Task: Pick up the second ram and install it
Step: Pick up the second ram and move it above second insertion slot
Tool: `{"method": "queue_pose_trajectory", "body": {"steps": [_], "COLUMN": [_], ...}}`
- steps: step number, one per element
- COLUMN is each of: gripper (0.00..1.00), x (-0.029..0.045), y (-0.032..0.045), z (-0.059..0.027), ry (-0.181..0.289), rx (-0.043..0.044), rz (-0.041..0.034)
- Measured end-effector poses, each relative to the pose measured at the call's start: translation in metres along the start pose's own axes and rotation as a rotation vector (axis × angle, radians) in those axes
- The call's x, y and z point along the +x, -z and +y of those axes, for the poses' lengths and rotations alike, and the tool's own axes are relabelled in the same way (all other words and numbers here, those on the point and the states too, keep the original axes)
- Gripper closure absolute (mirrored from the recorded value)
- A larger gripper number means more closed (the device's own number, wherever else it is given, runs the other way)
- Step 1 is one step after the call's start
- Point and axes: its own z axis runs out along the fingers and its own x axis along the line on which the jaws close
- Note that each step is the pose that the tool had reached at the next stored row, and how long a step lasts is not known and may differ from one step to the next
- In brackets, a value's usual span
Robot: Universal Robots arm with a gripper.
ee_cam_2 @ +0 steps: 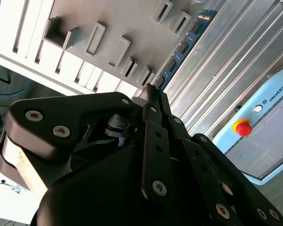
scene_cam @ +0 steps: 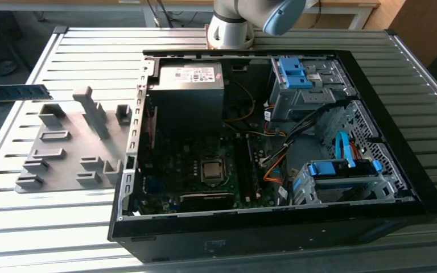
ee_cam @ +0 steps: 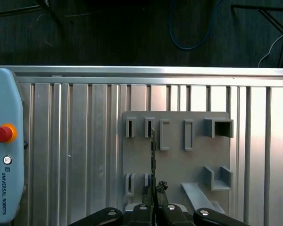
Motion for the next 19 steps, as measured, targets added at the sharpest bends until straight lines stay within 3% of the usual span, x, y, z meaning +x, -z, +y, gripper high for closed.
{"method": "queue_pose_trajectory", "body": {"steps": [7,19], "gripper": [0.86,0.86], "x": [0.0,0.0], "y": [0.0004,0.0002], "z": [-0.0004,-0.0106], "ry": [0.0,0.0], "rx": [-0.0002,-0.0001], "rz": [0.0002,0.0001]}}
